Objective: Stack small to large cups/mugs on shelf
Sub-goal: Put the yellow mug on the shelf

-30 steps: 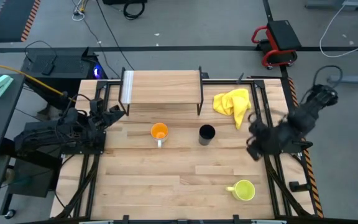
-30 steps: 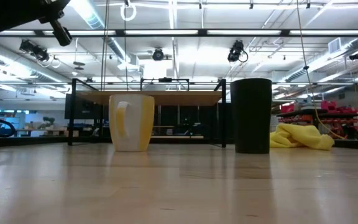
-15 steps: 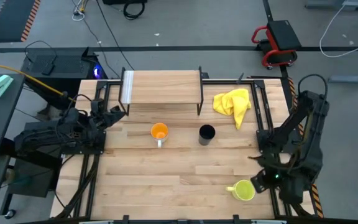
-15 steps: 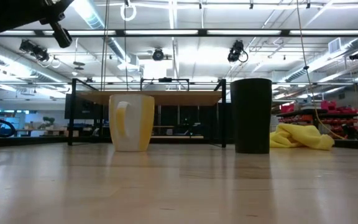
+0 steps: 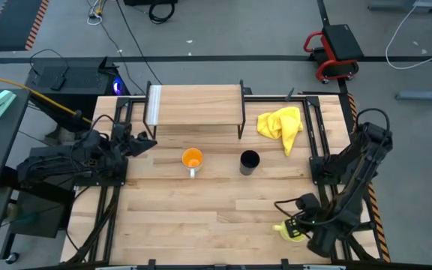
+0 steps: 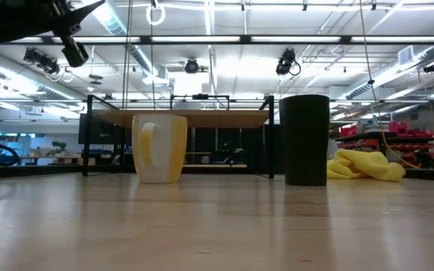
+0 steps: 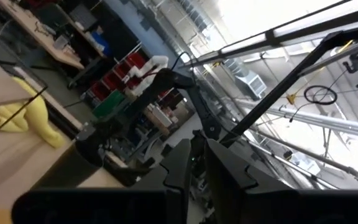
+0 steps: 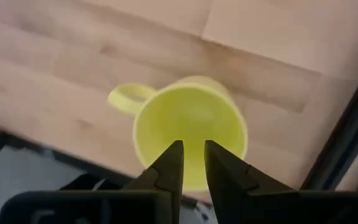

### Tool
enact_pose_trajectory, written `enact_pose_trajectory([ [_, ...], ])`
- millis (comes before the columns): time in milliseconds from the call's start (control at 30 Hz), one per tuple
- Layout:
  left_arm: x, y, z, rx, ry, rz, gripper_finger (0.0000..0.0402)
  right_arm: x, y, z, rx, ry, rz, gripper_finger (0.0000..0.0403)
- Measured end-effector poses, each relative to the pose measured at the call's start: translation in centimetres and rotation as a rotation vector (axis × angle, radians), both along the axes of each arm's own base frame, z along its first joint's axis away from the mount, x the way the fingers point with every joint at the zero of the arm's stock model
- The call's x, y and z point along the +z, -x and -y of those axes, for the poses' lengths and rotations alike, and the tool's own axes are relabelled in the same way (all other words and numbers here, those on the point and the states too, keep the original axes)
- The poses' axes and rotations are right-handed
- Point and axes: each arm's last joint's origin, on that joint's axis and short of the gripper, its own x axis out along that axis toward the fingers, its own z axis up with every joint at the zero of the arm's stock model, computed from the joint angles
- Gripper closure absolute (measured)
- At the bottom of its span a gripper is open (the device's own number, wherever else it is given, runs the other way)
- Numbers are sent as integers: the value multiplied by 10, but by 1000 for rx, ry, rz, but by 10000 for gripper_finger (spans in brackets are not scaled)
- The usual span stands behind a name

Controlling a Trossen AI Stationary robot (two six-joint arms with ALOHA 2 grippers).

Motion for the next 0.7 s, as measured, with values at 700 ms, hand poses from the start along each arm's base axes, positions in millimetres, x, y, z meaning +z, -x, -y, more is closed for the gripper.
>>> enact_pose_trajectory([
  [700,-9,-3,1,-57,3,-100,351,-6,33,-8,118,96,-74,344],
])
